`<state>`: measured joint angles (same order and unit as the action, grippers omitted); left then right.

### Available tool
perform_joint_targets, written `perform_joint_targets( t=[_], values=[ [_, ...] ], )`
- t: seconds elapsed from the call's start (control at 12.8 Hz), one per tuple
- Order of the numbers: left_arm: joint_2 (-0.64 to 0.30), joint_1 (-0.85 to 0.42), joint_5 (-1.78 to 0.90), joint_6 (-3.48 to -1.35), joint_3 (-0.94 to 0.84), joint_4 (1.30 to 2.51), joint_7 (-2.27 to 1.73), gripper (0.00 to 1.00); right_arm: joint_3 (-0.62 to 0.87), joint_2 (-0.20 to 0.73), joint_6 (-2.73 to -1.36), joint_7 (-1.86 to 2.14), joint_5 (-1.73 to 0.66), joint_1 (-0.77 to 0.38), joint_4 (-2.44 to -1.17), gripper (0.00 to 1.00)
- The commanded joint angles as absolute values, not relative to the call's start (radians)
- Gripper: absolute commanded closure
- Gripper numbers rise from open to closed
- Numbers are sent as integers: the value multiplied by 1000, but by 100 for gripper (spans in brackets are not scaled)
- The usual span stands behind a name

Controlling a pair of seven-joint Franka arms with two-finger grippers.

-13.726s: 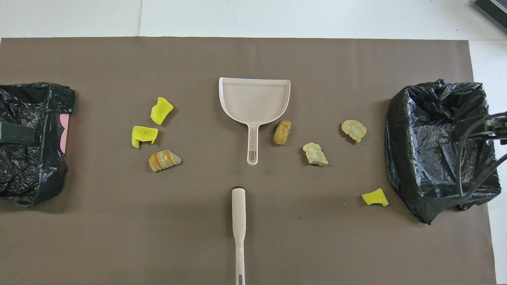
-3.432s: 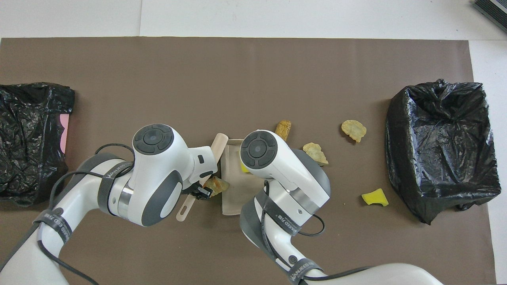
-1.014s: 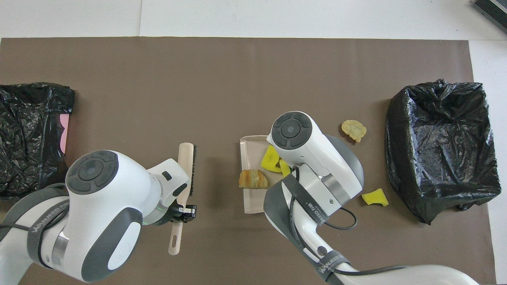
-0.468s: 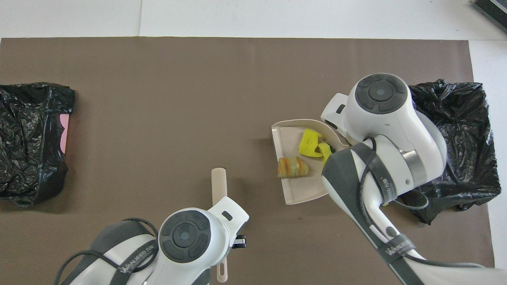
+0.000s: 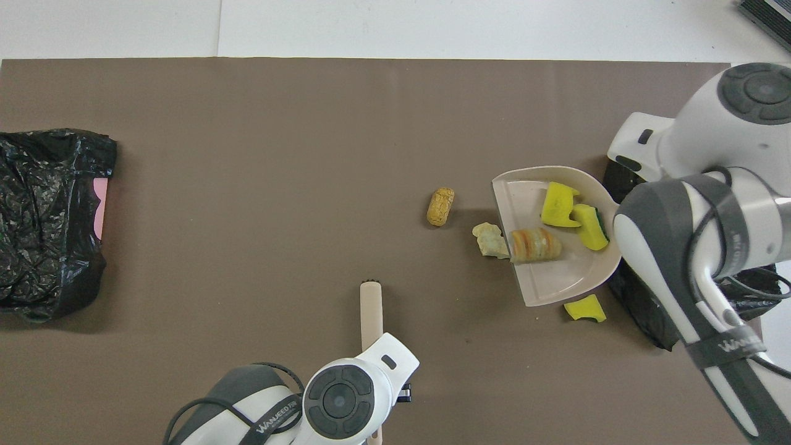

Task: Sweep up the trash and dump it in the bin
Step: 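Carry the dustpan to the black bag with the right gripper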

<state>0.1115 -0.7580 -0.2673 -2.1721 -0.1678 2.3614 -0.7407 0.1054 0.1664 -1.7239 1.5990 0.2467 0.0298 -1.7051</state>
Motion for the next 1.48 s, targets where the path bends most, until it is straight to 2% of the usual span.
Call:
perform_joint_targets(
  t=[0.0, 0.23, 0.47, 0.78, 1.09, 1.17, 1.25, 1.33, 1.4],
  values=[
    [78, -801, -293, -2236, -152, 2373, -747, 100, 114, 164, -1719, 1718, 239, 145, -1671, 100],
    [75, -811, -295, -2238, -152, 2376, -753, 100, 110, 179, -1745, 1827, 253, 270, -1635, 100],
    [75, -811, -327, -2246, -150, 2379, -759, 100, 110, 184, -1909, 1885, 311, 409, -1638, 100],
    [75, -811, -328, -2258, -152, 2391, -761, 100, 110, 175, -2005, 1882, 491, 486, -1663, 100],
    [75, -813, -330, -2264, -152, 2411, -764, 100, 112, 121, -2048, 1751, 706, 469, -1770, 100],
    [75, -813, -330, -2266, -152, 2411, -764, 90, 112, 97, -2048, 1706, 736, 447, -1804, 100],
    [74, -813, -330, -2267, -150, 2410, -759, 67, 110, 83, -2039, 1668, 761, 424, -1831, 100],
    [72, -811, -330, -2266, -149, 2405, -749, 26, 110, 65, -2031, 1626, 794, 408, -1856, 100],
    [69, -801, -330, -2258, -147, 2398, -749, 0, 112, 52, -2026, 1588, 811, 405, -1870, 100]
  ],
)
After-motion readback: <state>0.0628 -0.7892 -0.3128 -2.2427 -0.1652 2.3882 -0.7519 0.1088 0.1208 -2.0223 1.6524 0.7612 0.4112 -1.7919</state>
